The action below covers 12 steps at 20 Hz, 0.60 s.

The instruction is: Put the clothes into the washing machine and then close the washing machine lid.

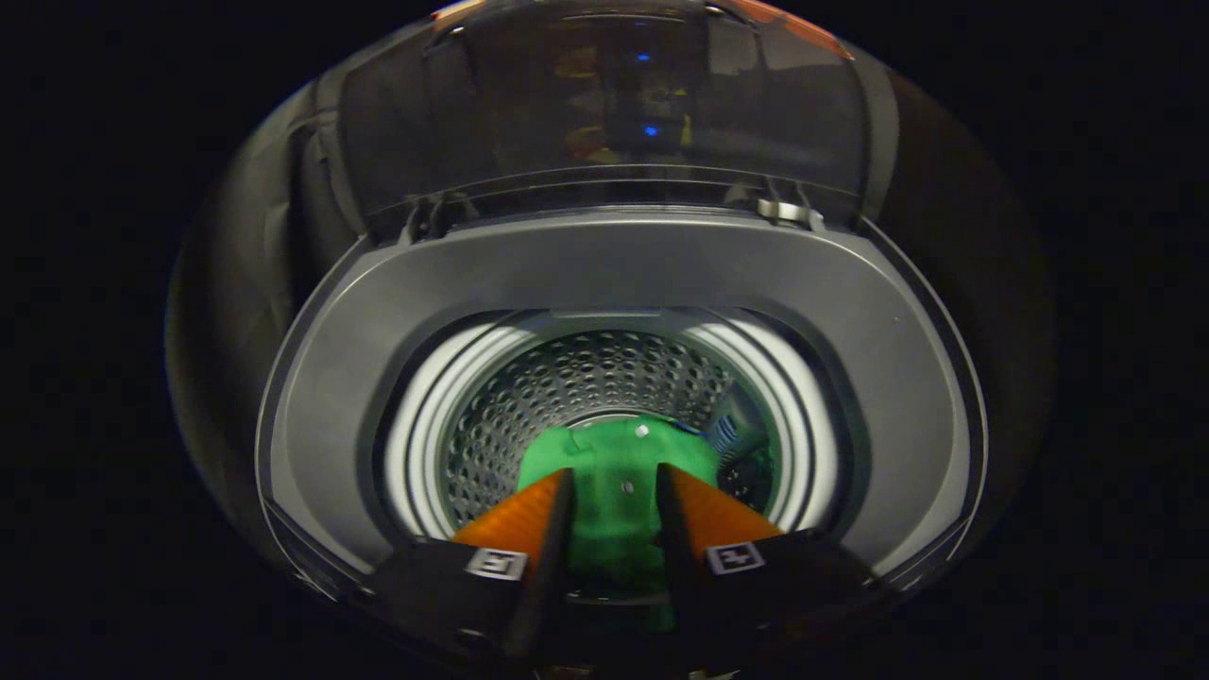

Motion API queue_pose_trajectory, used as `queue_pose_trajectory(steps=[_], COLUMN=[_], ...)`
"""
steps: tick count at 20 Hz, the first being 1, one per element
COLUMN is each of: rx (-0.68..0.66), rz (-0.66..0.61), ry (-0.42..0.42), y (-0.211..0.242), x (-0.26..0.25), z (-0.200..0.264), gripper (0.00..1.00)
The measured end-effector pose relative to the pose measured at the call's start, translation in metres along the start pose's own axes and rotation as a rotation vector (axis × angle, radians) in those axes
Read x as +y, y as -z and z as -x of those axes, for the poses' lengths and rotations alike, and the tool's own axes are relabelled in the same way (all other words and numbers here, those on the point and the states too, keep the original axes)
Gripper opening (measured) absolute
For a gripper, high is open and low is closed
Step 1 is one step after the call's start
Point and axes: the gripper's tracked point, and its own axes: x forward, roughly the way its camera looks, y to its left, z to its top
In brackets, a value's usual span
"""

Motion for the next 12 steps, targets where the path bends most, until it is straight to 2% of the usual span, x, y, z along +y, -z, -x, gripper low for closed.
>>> queue_pose_trajectory(steps=[6,12], rx=[-0.012,-0.008], rz=[0.0,0.002], ry=[-0.009,-0.02], y=[-0.0047,-0.0035], x=[0.0,0.002], z=[0.0022,0.0026], gripper=[0.72,0.72])
